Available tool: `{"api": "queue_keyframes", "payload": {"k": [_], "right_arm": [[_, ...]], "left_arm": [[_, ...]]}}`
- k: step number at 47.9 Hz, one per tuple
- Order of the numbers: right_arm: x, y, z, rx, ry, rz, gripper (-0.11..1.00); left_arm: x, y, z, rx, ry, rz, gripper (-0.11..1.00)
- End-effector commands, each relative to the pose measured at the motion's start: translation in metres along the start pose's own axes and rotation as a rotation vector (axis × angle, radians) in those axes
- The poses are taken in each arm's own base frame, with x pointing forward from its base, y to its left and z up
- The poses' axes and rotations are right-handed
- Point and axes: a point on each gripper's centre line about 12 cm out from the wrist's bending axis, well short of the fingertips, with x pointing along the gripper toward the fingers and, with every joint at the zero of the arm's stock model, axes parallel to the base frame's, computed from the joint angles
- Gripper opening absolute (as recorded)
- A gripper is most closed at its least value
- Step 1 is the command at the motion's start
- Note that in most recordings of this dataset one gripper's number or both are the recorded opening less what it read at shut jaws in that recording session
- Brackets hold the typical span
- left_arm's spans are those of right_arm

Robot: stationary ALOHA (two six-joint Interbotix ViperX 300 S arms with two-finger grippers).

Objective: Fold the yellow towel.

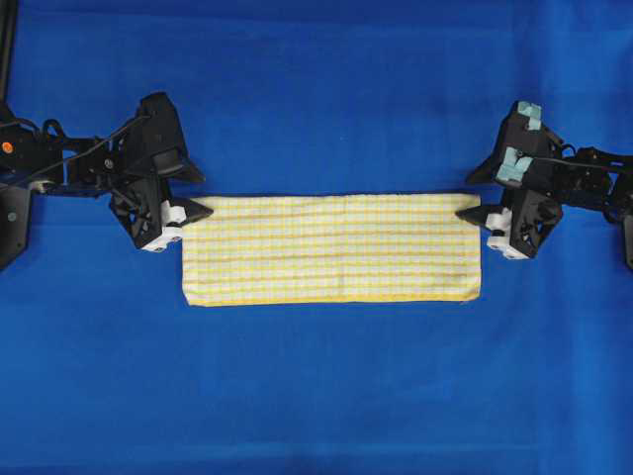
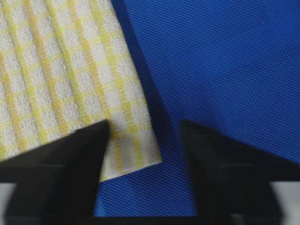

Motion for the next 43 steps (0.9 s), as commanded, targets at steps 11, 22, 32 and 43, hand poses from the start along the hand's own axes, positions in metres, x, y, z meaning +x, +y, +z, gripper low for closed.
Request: {"api": "queue_keyframes", "payload": {"k": [11, 22, 32, 43], "right_arm": [[-0.002, 0.005, 0.009, -0.038, -0.027, 0.019, 0.03], [-0.012, 0.002, 0.017, -0.036, -0.072, 0.028, 0.03], [-0.027, 0.001, 0.028, -0.019, -0.137, 0.042, 0.03], [-0.051, 0.004, 0.050, -0.049, -0.224, 0.075, 0.03]], "left_arm": [[0.000, -0.018, 0.000, 0.060, 0.098, -0.021, 0.01], [-0.006, -0.017, 0.009, 0.068, 0.121, -0.013, 0.02], [-0.026, -0.014, 0.031, 0.060, 0.042, -0.015, 0.02], [-0.060, -0.018, 0.056, 0.055, -0.087, -0.043, 0.02]]}}
